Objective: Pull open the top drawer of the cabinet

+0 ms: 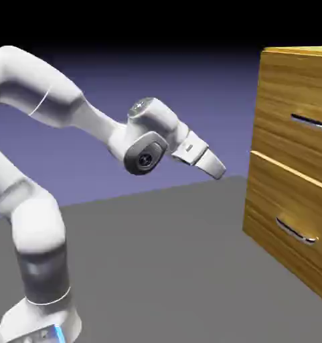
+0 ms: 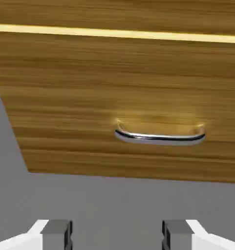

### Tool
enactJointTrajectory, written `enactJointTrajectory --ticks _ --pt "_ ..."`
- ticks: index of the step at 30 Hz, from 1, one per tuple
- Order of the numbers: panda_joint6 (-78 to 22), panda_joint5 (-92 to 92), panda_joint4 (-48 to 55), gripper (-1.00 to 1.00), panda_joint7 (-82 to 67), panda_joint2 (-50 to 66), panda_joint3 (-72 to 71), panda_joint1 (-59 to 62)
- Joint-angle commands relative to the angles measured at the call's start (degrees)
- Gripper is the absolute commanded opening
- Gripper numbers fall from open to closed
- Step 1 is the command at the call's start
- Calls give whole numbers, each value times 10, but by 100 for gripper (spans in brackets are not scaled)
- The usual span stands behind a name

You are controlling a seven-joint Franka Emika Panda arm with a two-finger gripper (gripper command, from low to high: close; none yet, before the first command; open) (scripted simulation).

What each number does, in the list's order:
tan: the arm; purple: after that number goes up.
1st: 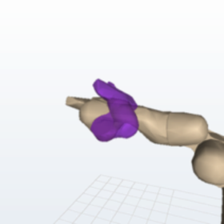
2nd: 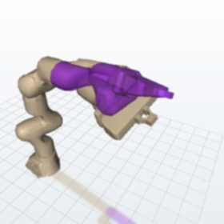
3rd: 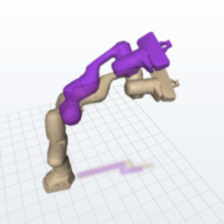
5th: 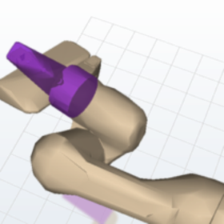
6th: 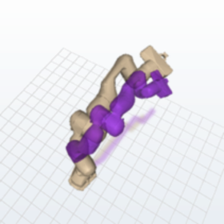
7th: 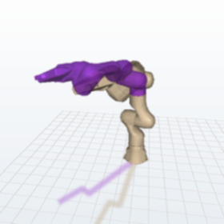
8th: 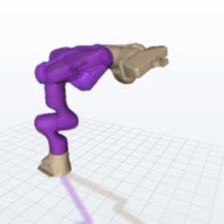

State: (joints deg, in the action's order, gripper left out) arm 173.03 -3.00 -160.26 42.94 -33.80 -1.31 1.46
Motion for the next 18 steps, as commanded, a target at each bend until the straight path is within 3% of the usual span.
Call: enactJointTrajectory --ticks 1,18 --pt "-8 -25 6 0 4 -9 -11 18" --pt "-145 -449 111 0 72 -170 -196 320"
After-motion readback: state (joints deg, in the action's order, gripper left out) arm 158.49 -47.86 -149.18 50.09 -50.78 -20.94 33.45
